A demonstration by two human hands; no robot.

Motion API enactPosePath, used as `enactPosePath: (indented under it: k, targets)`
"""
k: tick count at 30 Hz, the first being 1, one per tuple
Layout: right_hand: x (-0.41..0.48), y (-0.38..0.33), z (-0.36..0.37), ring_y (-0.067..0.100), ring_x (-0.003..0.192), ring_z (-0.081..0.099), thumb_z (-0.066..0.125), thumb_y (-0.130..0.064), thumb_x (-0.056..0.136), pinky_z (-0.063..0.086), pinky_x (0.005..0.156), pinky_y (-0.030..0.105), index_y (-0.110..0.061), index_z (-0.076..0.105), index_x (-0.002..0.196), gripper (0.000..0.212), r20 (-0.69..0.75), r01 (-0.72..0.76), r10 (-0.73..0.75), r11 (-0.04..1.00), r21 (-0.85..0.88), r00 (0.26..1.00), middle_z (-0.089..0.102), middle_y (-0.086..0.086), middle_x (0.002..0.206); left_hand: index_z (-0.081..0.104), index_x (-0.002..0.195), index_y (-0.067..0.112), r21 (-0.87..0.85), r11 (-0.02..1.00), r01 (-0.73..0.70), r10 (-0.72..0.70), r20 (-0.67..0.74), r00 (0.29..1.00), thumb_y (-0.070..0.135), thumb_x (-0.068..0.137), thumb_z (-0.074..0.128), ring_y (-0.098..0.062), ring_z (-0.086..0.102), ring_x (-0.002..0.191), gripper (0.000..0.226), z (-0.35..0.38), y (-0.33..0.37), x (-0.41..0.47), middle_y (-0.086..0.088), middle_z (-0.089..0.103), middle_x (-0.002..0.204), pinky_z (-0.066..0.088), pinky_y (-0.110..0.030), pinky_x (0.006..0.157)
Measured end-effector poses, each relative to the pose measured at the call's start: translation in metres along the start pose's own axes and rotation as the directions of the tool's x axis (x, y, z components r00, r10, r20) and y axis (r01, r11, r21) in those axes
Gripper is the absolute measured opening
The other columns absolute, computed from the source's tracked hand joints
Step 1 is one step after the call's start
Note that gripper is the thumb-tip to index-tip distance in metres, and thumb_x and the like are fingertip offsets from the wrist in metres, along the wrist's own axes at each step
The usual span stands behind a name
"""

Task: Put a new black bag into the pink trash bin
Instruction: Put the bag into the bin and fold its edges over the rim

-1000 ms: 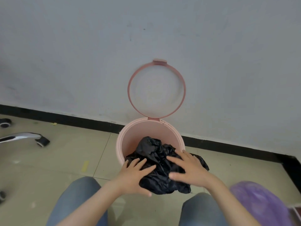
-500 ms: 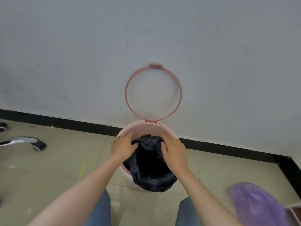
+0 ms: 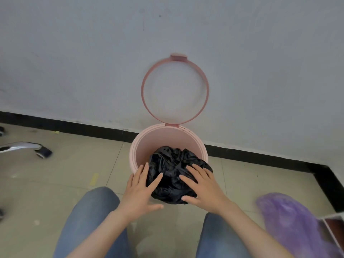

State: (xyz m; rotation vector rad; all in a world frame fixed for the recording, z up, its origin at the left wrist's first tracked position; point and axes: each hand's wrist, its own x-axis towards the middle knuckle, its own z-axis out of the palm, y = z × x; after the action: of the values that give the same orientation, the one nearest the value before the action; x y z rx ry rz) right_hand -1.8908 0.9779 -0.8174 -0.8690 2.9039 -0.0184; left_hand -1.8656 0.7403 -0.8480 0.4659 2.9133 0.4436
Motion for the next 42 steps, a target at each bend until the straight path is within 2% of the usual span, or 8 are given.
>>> enactPosePath:
  k: [6, 10, 13, 19, 24, 30, 36, 42]
  targets:
    - [-0.008, 0.001, 0.003, 0.022, 0.091, 0.07, 0.088, -0.04, 0.045, 0.057, 0.073, 0.031, -0.033, 0.069, 0.098, 0.057, 0.017, -0.014, 0.018, 0.974, -0.227, 1.0, 0.074, 0.002, 0.098, 0.075, 0.08, 0.033, 0.242, 0.956, -0.166, 0.211, -0.176, 0.962, 0.031, 0.039, 0.093, -0.041, 0.064, 0.1, 0.045, -0.014, -0.003, 0.001, -0.022, 0.068, 0.108, 0.055, -0.05, 0.073]
    - [0.002, 0.003, -0.012, 0.009, 0.052, 0.059, 0.089, -0.033, 0.047, 0.043, 0.045, 0.013, -0.029, 0.067, 0.055, 0.023, -0.102, 0.03, -0.045, 0.989, -0.145, 0.994, 0.06, -0.011, 0.052, 0.075, 0.068, 0.026, 0.094, 0.95, -0.297, 0.31, -0.21, 0.927, 0.014, 0.043, 0.093, -0.039, 0.067, 0.094, 0.033, -0.028, -0.007, 0.011, -0.021, 0.071, 0.101, 0.057, -0.046, 0.071]
    - [0.005, 0.01, -0.025, 0.019, 0.077, 0.062, 0.069, -0.025, 0.08, 0.043, 0.064, 0.023, -0.015, 0.071, 0.078, 0.01, -0.083, -0.035, 0.038, 0.999, 0.03, 0.996, 0.069, 0.002, 0.078, 0.076, 0.079, 0.009, -0.351, 0.907, -0.233, 0.161, -0.223, 0.961, -0.003, 0.067, 0.076, -0.043, 0.052, 0.116, 0.017, -0.052, -0.004, 0.021, -0.029, 0.054, 0.126, 0.046, -0.053, 0.093]
    - [0.022, 0.013, -0.052, 0.026, 0.088, 0.061, 0.056, -0.02, 0.088, 0.04, 0.066, 0.03, -0.008, 0.065, 0.092, 0.015, -0.287, -0.367, 0.532, 0.802, 0.471, 0.796, 0.067, 0.007, 0.095, 0.053, 0.127, 0.013, -0.545, 0.836, -0.063, -0.169, -0.365, 0.915, 0.002, 0.091, 0.048, -0.032, 0.035, 0.133, 0.038, -0.098, 0.003, 0.066, -0.016, 0.039, 0.144, 0.025, -0.032, 0.108]
    - [0.051, -0.014, -0.035, 0.032, 0.092, 0.058, 0.049, -0.014, 0.09, 0.044, 0.071, 0.035, -0.001, 0.064, 0.089, 0.02, -0.124, -0.446, 0.546, 0.777, 0.445, 0.828, 0.063, 0.016, 0.104, 0.005, 0.145, 0.029, -0.934, 0.251, 0.255, -0.511, 0.096, 0.854, 0.043, 0.089, 0.049, -0.034, 0.039, 0.13, 0.072, -0.085, 0.019, 0.071, -0.007, 0.031, 0.15, 0.032, -0.051, 0.109]
    - [0.076, -0.036, -0.04, 0.025, 0.119, 0.05, 0.063, -0.015, 0.084, 0.038, 0.097, 0.027, -0.005, 0.051, 0.126, 0.045, 0.052, -0.331, 0.517, 0.463, 0.822, 0.854, 0.052, 0.011, 0.131, -0.005, 0.146, 0.019, -0.844, 0.42, 0.334, -0.557, 0.051, 0.829, 0.023, 0.078, 0.07, -0.03, 0.049, 0.121, 0.1, -0.047, 0.022, 0.047, -0.016, 0.047, 0.137, 0.042, -0.041, 0.1]
    - [0.071, -0.017, -0.048, 0.019, 0.1, 0.059, 0.061, 0.001, 0.082, 0.051, 0.089, 0.035, -0.01, 0.044, 0.132, 0.054, 0.2, -0.159, 0.559, -0.121, 0.98, 0.805, 0.055, 0.009, 0.124, -0.008, 0.145, 0.019, -0.794, 0.46, 0.398, -0.58, 0.071, 0.811, 0.021, 0.075, 0.073, -0.033, 0.047, 0.123, 0.106, -0.037, 0.022, 0.045, -0.011, 0.038, 0.145, 0.043, -0.041, 0.097]
    - [0.059, 0.013, -0.049, 0.023, 0.121, 0.048, 0.051, 0.01, 0.08, 0.039, 0.105, 0.034, -0.007, 0.046, 0.13, 0.053, 0.051, -0.292, 0.676, 0.247, 0.924, 0.735, 0.048, 0.013, 0.138, 0.007, 0.146, 0.024, -0.658, 0.625, 0.419, -0.632, -0.112, 0.767, 0.003, 0.079, 0.054, -0.021, 0.053, 0.066, 0.085, -0.059, 0.011, 0.048, -0.015, 0.06, 0.117, 0.039, -0.029, 0.054]
